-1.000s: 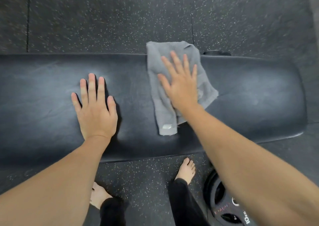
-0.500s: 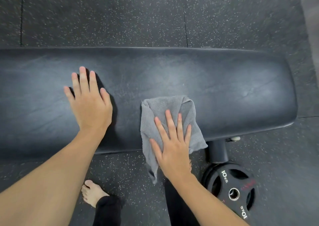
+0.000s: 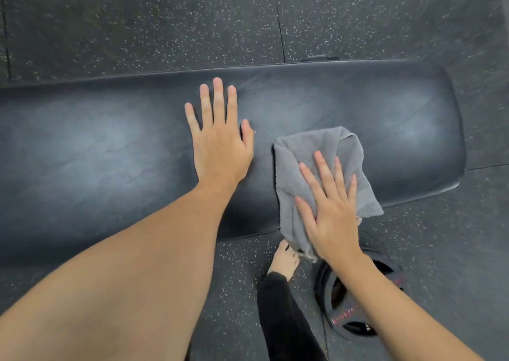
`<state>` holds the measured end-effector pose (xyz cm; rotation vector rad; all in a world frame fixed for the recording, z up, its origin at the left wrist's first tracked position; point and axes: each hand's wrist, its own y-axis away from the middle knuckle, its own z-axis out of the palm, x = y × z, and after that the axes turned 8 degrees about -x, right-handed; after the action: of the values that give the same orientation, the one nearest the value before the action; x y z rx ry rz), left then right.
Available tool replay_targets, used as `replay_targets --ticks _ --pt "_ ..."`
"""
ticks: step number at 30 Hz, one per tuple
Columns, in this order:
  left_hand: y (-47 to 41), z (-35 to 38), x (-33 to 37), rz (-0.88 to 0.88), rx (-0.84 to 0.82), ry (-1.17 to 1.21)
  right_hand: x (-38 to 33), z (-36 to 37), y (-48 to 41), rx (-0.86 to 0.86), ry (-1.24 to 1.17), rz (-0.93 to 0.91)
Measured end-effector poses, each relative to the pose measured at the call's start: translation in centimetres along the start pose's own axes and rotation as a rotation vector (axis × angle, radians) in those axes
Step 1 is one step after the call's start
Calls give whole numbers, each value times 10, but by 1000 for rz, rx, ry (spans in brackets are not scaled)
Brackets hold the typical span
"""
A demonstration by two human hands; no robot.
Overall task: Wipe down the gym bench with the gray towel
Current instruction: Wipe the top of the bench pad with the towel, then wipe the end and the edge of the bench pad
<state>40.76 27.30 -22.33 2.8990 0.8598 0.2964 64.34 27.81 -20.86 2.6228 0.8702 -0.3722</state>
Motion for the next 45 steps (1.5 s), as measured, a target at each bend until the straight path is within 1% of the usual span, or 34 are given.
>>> replay_targets --ticks 3,6,8,11,15,17,20,23,27,29,31,34,36,37,39,42,43,45 --pt "-1 -4 0 -7 -2 7 -12 -2 -10 -7 -14 37" --pt "0 -4 1 -4 -17 18 -32 -6 -57 6 18 64" --pt "0 -4 0 -1 -7 34 -48 -10 -109 39 22 25" --pt "-2 -3 -1 -15 1 32 -60 -16 -172 15 79 -63" --pt "-2 -5 0 -10 1 32 -38 -29 -191 -5 79 -164" --pt "-2 -6 1 -11 -1 36 -13 -41 -196 3 48 -107" --pt "-1 -6 0 -17 -6 30 33 -63 -202 23 15 74" --pt "-1 -8 1 -18 3 20 57 -72 -186 47 -9 129" --pt "1 -8 1 -20 -1 22 40 -54 -121 70 -14 152" --pt "-1 -7 1 -19 3 35 27 -38 -80 49 1 138" --pt "5 -5 15 33 16 44 28 -24 -31 69 22 125" --pt "2 -6 18 5 20 81 31 -12 -4 51 57 70" --pt "-3 -16 24 -49 64 128 35 -11 0 17 62 28" --pt "-9 -22 34 -47 106 147 38 -13 1 11 73 14" --pt "-26 -31 65 16 148 183 50 -17 1 20 92 21" --pt "-36 -21 110 109 37 197 83 -33 -2 64 41 138" --pt "-34 -12 117 115 -2 162 93 -40 -6 80 17 187" --pt "-25 5 120 125 -25 38 107 -50 -15 93 -25 253"
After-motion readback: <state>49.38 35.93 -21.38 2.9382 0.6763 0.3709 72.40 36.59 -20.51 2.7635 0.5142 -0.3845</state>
